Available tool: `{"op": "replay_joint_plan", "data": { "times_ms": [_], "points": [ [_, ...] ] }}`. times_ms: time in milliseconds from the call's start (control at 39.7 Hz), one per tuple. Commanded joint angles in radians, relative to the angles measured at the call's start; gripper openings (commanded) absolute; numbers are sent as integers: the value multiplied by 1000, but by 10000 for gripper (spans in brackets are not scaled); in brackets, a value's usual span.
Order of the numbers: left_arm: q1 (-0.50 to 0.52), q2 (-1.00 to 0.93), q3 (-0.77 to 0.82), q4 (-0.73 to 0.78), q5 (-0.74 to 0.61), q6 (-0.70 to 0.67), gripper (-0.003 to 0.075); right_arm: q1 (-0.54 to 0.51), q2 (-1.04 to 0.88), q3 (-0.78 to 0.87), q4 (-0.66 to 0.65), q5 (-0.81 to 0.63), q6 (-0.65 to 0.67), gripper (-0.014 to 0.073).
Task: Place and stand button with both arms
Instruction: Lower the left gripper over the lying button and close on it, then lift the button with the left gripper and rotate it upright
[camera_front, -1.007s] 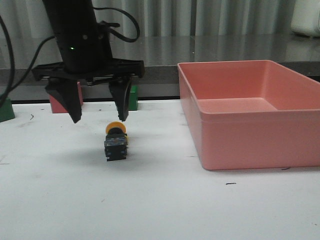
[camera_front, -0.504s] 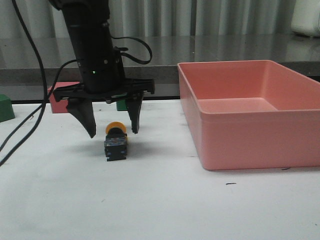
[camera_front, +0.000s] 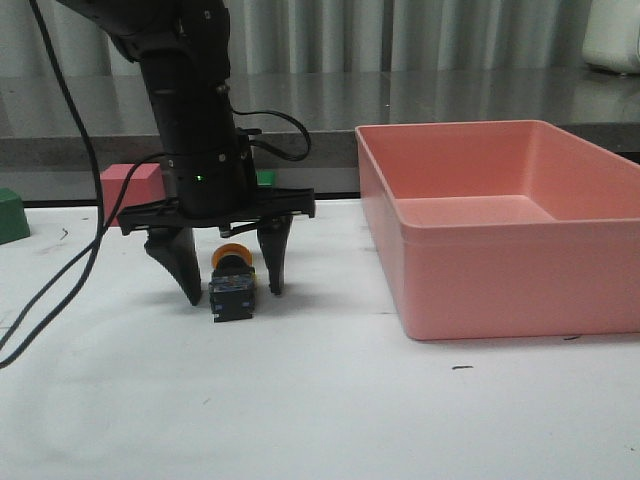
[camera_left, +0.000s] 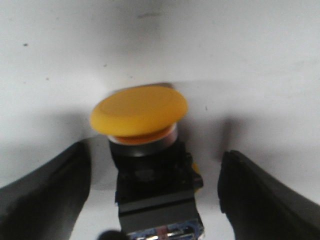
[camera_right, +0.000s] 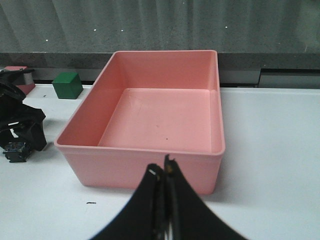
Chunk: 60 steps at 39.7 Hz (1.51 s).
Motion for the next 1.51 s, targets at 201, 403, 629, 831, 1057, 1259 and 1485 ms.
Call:
{"op": "replay_joint_plan", "data": {
  "times_ms": [201,403,629,831,1057,1259,1485],
  "points": [
    [-4,-57,-55,-20,49,-10,259,-4,10,-29,-23,-83,-7,-70],
    [-12,-66,-129,43,97,-10,259,-4,10,-29,-23,-83,-7,-70],
    [-65,-180,-59,303,33,-102,258,-4,10,-29,-23,-83,-7,-70],
    [-90,-362,165,504,-68,-246,258,-4,10,-29,-23,-83,-7,-70],
    [-68,-581,379,610,-228,-242,258,-4,10,-29,-23,-83,-7,-70],
    [-68,-764,579,645,-487,-242,258,-4,10,-29,-23,-83,-7,-70],
    [-35,-905,839,729,-797,-247,258,-4,10,-29,-23,-83,-7,-70]
  ]
}}
